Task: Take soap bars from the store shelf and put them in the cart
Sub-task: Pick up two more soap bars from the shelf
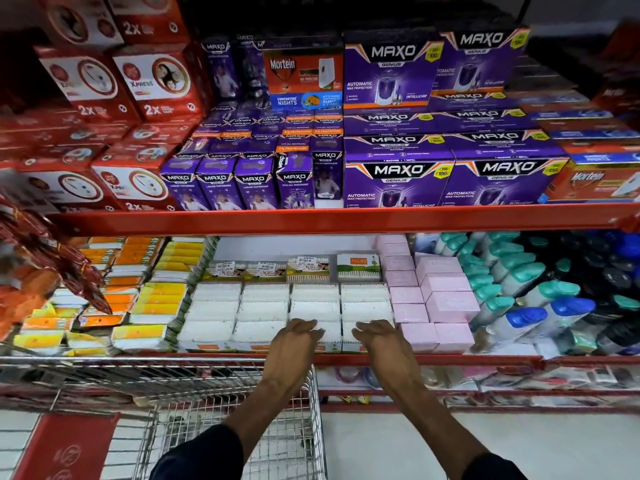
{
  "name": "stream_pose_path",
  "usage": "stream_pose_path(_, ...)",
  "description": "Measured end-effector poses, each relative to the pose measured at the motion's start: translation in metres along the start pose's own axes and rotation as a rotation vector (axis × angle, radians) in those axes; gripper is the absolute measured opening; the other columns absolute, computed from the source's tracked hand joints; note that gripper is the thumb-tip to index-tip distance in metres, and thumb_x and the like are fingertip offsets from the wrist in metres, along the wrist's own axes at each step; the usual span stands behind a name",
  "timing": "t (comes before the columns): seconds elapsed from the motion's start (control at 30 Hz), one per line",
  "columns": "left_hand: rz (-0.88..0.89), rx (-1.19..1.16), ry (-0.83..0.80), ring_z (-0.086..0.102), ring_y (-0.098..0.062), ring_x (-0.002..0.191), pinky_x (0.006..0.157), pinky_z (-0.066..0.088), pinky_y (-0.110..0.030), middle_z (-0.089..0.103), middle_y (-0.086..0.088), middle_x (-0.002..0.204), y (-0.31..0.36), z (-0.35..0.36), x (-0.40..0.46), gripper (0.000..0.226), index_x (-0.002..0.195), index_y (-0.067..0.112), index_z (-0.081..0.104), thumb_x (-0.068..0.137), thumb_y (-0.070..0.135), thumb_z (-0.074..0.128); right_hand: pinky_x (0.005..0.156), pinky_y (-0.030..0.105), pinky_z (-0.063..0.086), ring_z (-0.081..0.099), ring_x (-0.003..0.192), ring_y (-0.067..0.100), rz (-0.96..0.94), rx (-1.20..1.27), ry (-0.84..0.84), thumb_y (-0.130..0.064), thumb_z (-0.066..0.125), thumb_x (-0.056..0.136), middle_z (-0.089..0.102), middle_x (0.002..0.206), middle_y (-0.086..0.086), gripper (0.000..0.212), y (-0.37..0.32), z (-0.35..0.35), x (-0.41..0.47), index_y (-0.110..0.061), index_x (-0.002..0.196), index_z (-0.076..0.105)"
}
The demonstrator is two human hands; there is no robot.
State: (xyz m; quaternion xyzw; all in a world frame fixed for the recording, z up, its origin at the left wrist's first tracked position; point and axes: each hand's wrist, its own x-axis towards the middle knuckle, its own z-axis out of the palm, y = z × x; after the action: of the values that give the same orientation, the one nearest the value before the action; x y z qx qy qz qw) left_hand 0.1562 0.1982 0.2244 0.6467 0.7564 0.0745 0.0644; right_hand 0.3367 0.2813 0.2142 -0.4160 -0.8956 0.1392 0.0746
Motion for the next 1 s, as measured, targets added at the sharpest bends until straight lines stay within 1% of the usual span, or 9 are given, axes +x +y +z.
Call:
stream_pose_path(0.3, 0.040, 0.002, 0.003, 0.044, -0.022, 0.140, 0.115, 0.043, -0.035, 0.051, -0.003, 0.150, -0.006, 0.009, -0.002, 0.056, 0.139, 0.019, 0.052, 0.089, -0.002, 0.063, 0.109, 0.033, 0.044, 0.052, 0.133, 0.022, -0.012, 0.013, 0.002, 0.012, 0.064, 0.072, 0.061, 0.140, -0.002, 0.066, 0.001, 0.002, 0.000, -0.024, 0.128, 0.065)
stream_pose_path(0.43, 0.079, -0.022, 0.029, 0.034, -0.021, 0.147, 0.125, 0.025, -0.038, 0.041, -0.003, 0.157, -0.017, 0.013, -0.011, 0.049, 0.146, 0.018, 0.045, 0.097, 0.012, 0.053, 0.120, 0.039, 0.035, 0.041, 0.143, 0.017, -0.018, -0.007, -0.024, 0.006, 0.064, 0.080, 0.050, 0.150, -0.006, 0.067, -0.007, 0.004, -0.001, -0.025, 0.139, 0.054)
stream_pose_path(0.5, 0.063, -0.019, 0.046, 0.025, -0.021, 0.151, 0.126, 0.012, -0.042, 0.031, -0.001, 0.161, -0.029, 0.013, -0.021, 0.052, 0.150, 0.020, 0.037, 0.100, 0.023, 0.052, 0.124, 0.046, 0.023, 0.037, 0.145, 0.017, -0.032, -0.009, 0.000, -0.002, 0.070, 0.080, 0.047, 0.152, -0.005, 0.066, -0.018, 0.006, 0.000, -0.021, 0.141, 0.052)
stream_pose_path(0.57, 0.047, 0.005, 0.062, 0.017, -0.021, 0.153, 0.125, 0.008, -0.045, 0.024, 0.000, 0.163, -0.043, 0.011, -0.031, 0.057, 0.153, 0.021, 0.031, 0.100, 0.030, 0.051, 0.121, 0.042, 0.016, 0.042, 0.143, 0.022, -0.091, -0.013, 0.047, -0.003, 0.077, 0.074, 0.052, 0.148, 0.002, 0.069, -0.032, 0.011, 0.002, -0.013, 0.138, 0.055)
stream_pose_path(0.63, 0.023, 0.027, 0.081, 0.014, -0.022, 0.153, 0.125, 0.009, -0.048, 0.021, -0.001, 0.164, -0.062, 0.006, -0.042, 0.059, 0.154, 0.021, 0.028, 0.100, 0.032, 0.051, 0.120, 0.042, 0.018, 0.041, 0.143, 0.023, -0.152, -0.024, 0.085, -0.003, 0.073, 0.078, 0.050, 0.149, 0.005, 0.065, -0.052, 0.015, 0.007, -0.011, 0.140, 0.053)
stream_pose_path(0.8, -0.113, 0.036, 0.057, 0.013, -0.028, 0.154, 0.126, 0.011, -0.049, 0.017, -0.006, 0.165, -0.115, -0.006, -0.067, 0.056, 0.153, 0.020, 0.029, 0.102, 0.028, 0.050, 0.122, 0.037, 0.001, 0.021, 0.152, 0.019, -0.245, 0.003, 0.022, -0.001, 0.063, 0.086, 0.028, 0.161, 0.000, 0.074, -0.107, 0.036, 0.024, -0.015, 0.152, 0.032)
stream_pose_path(0.9, -0.172, 0.024, 0.061, 0.027, -0.034, 0.150, 0.125, 0.022, -0.051, 0.032, -0.013, 0.160, -0.142, -0.013, -0.074, 0.052, 0.148, 0.013, 0.040, 0.099, 0.016, 0.055, 0.121, 0.031, 0.001, 0.015, 0.153, 0.018, -0.271, 0.022, -0.031, 0.000, 0.065, 0.087, 0.018, 0.164, -0.002, 0.080, -0.136, 0.050, 0.034, -0.018, 0.154, 0.025)
stream_pose_path(0.97, -0.188, 0.017, 0.057, 0.034, -0.035, 0.147, 0.123, 0.027, -0.048, 0.040, -0.016, 0.156, -0.156, -0.017, -0.076, 0.048, 0.145, 0.009, 0.045, 0.098, 0.009, 0.055, 0.118, 0.029, 0.003, 0.016, 0.153, 0.019, -0.280, 0.021, -0.059, -0.005, 0.069, 0.088, 0.018, 0.164, -0.001, 0.081, -0.153, 0.058, 0.042, -0.017, 0.154, 0.024)
stream_pose_path(1.0, -0.184, 0.016, 0.058, 0.036, -0.033, 0.146, 0.123, 0.029, -0.046, 0.043, -0.016, 0.154, -0.163, -0.017, -0.077, 0.048, 0.144, 0.008, 0.046, 0.097, 0.006, 0.055, 0.117, 0.028, 0.005, 0.018, 0.152, 0.020, -0.276, 0.007, -0.073, 0.001, 0.066, 0.087, 0.020, 0.164, 0.000, 0.080, -0.160, 0.062, 0.045, -0.016, 0.154, 0.025)
